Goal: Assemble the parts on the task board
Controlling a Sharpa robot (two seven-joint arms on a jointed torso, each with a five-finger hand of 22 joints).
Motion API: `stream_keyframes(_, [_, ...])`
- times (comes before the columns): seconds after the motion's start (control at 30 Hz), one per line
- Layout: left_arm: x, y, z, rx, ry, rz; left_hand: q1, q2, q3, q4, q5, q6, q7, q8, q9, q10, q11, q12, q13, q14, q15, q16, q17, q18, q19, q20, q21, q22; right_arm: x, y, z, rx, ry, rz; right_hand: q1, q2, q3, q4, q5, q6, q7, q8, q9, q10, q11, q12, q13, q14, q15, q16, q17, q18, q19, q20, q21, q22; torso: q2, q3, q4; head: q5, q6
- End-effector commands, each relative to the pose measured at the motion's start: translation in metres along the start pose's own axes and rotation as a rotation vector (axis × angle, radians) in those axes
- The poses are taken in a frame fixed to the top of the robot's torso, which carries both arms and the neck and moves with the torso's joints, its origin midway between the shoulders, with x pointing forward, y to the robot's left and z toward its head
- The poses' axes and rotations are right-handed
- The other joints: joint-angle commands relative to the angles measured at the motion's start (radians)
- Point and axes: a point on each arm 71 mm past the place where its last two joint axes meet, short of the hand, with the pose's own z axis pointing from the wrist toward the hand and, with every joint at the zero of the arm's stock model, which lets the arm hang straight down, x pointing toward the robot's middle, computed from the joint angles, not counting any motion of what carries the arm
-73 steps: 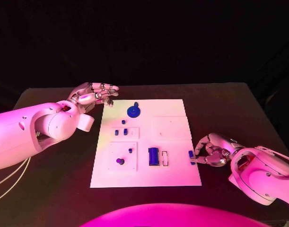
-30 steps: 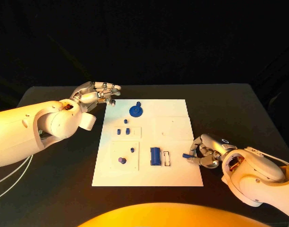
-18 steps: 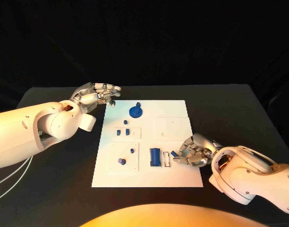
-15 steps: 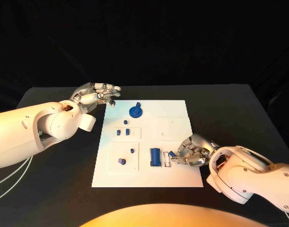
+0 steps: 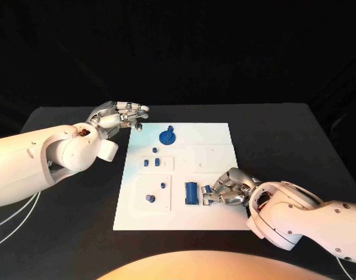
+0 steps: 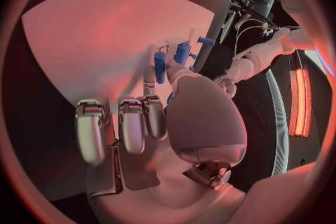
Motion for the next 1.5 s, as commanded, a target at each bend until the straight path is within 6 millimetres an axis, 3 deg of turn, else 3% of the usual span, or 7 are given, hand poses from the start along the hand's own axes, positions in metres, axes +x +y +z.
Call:
stream_keyframes(0.03, [0.0025,-0.0009,0.0002,0.007,0.021,-0.011,0.002,0.006,-0.001,0.002,0.002,-0.008,-0.002,0.006,0.001,-0.009,-0.001,0.004,0.001,-0.002,0.002,-0.004,0.000,0.007,0.010,0.000,-0.006,-0.001,0.0030,-0.0004,0.0008,0.010,0.014,0.006,-0.007,0.000,-0.006,0.001,-0.004,0.003,0.007,0.004,0.000,0.062,0.002,0.005,0.213,0.100,-0.002,0.006,0.245,-0.014,0.105,-0.002,0.004,0.263,0.001,0.0004,0.0002,0.000,-0.002])
stream_keyframes(0.83, [0.0011,-0.0005,-0.0004,0.002,0.020,-0.010,0.000,0.006,-0.003,0.004,0.002,-0.009,-0.001,0.006,0.001,-0.010,0.000,0.004,0.000,-0.002,0.003,-0.004,0.000,0.006,0.011,0.000,-0.008,-0.002,0.0081,0.0035,-0.0022,-0.011,0.033,0.001,-0.047,0.008,-0.017,0.001,-0.004,0.005,0.006,0.010,0.004,0.064,0.001,0.010,0.215,0.100,-0.003,0.006,0.245,-0.014,0.105,-0.003,0.004,0.263,0.000,0.0002,-0.0003,0.002,-0.007])
stream_keyframes(1.0, [0.0008,-0.0005,-0.0005,0.001,0.019,-0.010,-0.001,0.007,-0.004,0.006,0.002,-0.009,-0.001,0.006,0.001,-0.011,0.000,0.005,0.000,-0.002,0.003,-0.004,0.000,0.006,0.011,0.000,-0.008,-0.002,0.0085,0.0047,-0.0031,-0.023,0.034,-0.001,-0.124,-0.005,-0.075,0.001,-0.005,0.003,0.003,0.019,0.010,0.065,-0.001,0.010,0.216,0.100,-0.004,0.006,0.244,-0.014,0.105,-0.004,0.004,0.263,0.000,0.0002,-0.0002,0.002,-0.008])
stream_keyframes(1.17, [0.0001,-0.0004,-0.0006,0.000,0.018,-0.010,-0.004,0.007,-0.005,0.008,0.002,-0.010,-0.001,0.006,0.001,-0.012,0.001,0.005,0.000,-0.002,0.004,-0.004,0.000,0.006,0.011,0.001,-0.009,-0.003,0.0083,0.0055,-0.0043,-0.033,0.032,-0.006,-0.143,-0.001,-0.105,0.001,-0.005,0.001,0.002,0.023,0.014,0.065,-0.002,0.010,0.216,0.100,-0.005,0.006,0.244,-0.014,0.105,-0.004,0.004,0.263,0.000,0.0000,-0.0001,0.004,-0.009])
stream_keyframes(1.37, [0.0000,-0.0003,-0.0005,0.000,0.019,-0.010,-0.004,0.007,-0.005,0.008,0.002,-0.010,-0.001,0.006,0.001,-0.012,0.001,0.005,0.000,-0.002,0.004,-0.004,0.000,0.006,0.011,0.001,-0.009,-0.003,0.0067,0.0034,-0.0051,-0.034,0.029,-0.016,-0.141,0.002,-0.111,-0.001,-0.005,0.001,0.002,0.024,0.014,0.065,-0.002,0.010,0.217,0.100,-0.005,0.006,0.245,-0.014,0.105,-0.005,0.004,0.263,-0.001,-0.0003,-0.0007,0.005,-0.007])
stream_keyframes(1.5, [-0.0001,-0.0002,-0.0005,0.000,0.018,-0.010,-0.004,0.007,-0.005,0.008,0.002,-0.010,-0.001,0.006,0.001,-0.012,0.001,0.005,0.000,-0.002,0.004,-0.004,0.000,0.006,0.011,0.001,-0.009,-0.003,0.0058,0.0012,-0.0046,-0.030,0.033,-0.028,-0.044,0.022,-0.099,-0.027,-0.003,-0.008,0.001,0.026,0.017,0.064,-0.003,0.008,0.216,0.100,-0.006,0.006,0.244,-0.014,0.105,-0.006,0.004,0.263,0.000,-0.0003,-0.0007,0.004,-0.007])
